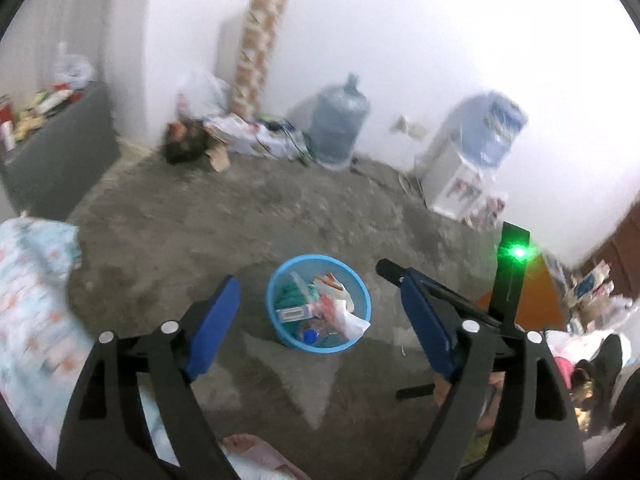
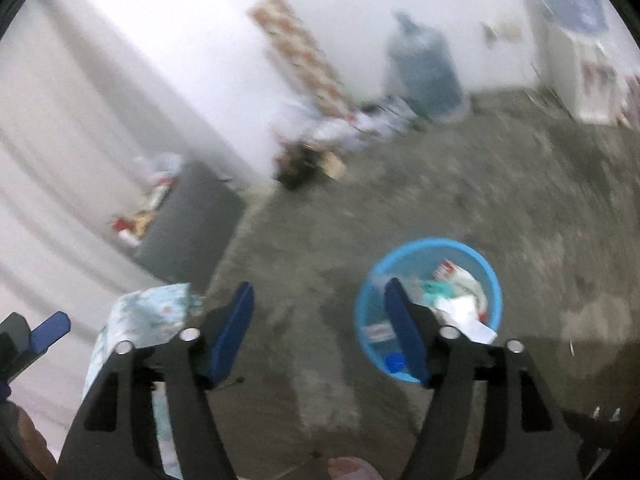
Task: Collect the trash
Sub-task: 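Move both open tools back over the bed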
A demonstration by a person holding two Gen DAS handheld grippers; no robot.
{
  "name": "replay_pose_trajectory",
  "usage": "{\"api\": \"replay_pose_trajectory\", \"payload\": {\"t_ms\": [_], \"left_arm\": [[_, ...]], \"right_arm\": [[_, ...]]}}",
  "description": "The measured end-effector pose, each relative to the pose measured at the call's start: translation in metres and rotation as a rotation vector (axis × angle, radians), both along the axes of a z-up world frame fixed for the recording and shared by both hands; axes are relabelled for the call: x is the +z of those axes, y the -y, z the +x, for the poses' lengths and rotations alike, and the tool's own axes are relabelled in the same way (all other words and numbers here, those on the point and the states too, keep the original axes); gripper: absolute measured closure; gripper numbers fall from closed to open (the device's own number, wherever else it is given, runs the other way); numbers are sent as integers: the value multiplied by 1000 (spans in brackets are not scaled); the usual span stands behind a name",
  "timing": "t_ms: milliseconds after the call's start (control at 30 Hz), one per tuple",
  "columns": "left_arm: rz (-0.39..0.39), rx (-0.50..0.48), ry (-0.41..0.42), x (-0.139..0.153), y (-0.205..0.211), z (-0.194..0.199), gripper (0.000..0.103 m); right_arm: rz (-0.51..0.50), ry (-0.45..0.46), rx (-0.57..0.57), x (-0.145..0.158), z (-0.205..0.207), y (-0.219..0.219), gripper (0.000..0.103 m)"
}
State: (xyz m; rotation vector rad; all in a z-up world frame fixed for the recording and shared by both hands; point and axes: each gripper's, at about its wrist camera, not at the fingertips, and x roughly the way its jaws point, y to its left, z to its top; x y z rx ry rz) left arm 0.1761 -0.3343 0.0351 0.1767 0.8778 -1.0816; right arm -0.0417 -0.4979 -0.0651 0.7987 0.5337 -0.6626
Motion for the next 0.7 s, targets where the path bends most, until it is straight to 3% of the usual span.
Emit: {"api": "replay_pose_trajectory", "payload": {"t_ms": [200, 367, 500, 600, 700], "left_arm": [[-65, 213, 21, 32, -139, -20, 16], [-58, 453, 70, 27, -256, -41, 15], [-38, 702, 84, 11, -357, -61, 15], [7, 870, 95, -4, -415, -77, 15], [16, 985, 56, -26, -454, -91, 15]], "right_arm": [[-104, 40, 186, 52, 31, -94, 21], [-121, 47, 423, 62, 66, -179, 19], [-149, 43, 577, 66, 85, -224, 19], [-84, 34, 666, 59, 96, -241, 19], [39, 29, 732, 46, 108, -253, 19]]}}
